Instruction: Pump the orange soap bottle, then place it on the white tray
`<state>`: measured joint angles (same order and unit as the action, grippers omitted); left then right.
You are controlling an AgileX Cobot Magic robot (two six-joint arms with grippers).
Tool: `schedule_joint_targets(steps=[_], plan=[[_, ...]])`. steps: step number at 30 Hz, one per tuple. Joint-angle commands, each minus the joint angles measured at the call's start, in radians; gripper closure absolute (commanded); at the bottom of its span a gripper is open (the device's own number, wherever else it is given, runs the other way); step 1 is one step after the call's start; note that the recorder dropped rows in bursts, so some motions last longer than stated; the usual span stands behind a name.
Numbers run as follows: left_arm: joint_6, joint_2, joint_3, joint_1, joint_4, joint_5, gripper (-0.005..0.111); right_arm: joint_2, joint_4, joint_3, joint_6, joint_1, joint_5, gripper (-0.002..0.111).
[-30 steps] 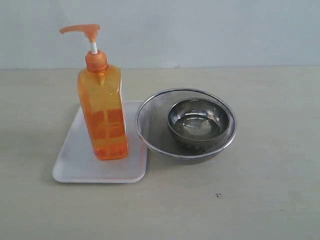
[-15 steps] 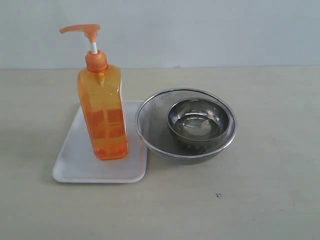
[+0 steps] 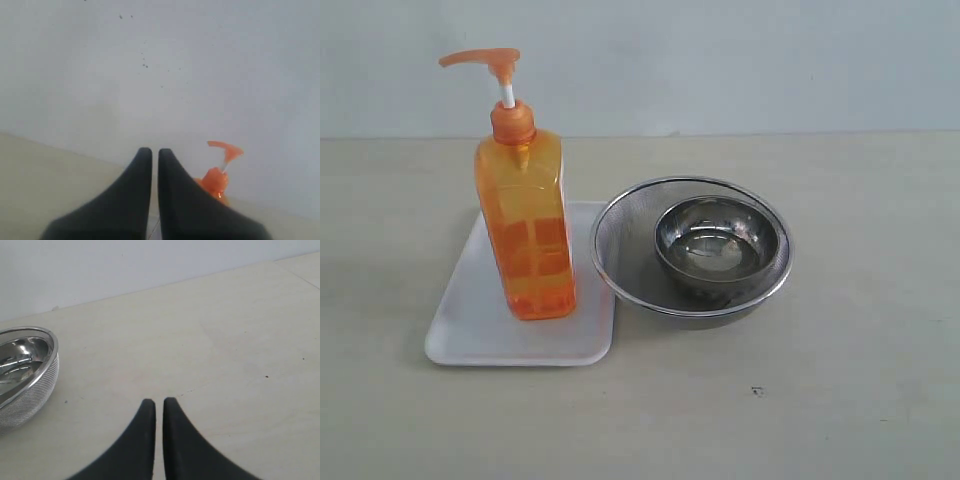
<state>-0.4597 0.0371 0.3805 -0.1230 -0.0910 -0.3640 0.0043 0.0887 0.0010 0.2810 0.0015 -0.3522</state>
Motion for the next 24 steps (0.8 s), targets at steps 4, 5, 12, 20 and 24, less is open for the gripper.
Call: schedule_joint_targets(steps=[4, 5, 12, 20, 24], plan=[[0.005, 0.006, 0.006, 0.003, 0.024, 0.065, 0.102, -0.004, 0.003, -0.001, 0.001, -0.001, 0.004, 0.107], [0.005, 0.006, 0.008, 0.003, 0.024, 0.074, 0.102, -0.004, 0.003, -0.001, 0.001, -0.001, 0.004, 0.107], [0.005, 0.006, 0.008, 0.003, 0.024, 0.079, 0.102, -0.004, 0.003, -0.001, 0.001, -0.001, 0.004, 0.107], [0.071, 0.006, 0.001, 0.003, 0.065, 0.038, 0.102, -0.004, 0.003, -0.001, 0.001, -0.001, 0.004, 0.107], [0.071, 0.017, -0.006, 0.003, 0.136, 0.147, 0.102, -0.004, 0.003, -0.001, 0.001, -0.001, 0.004, 0.107]])
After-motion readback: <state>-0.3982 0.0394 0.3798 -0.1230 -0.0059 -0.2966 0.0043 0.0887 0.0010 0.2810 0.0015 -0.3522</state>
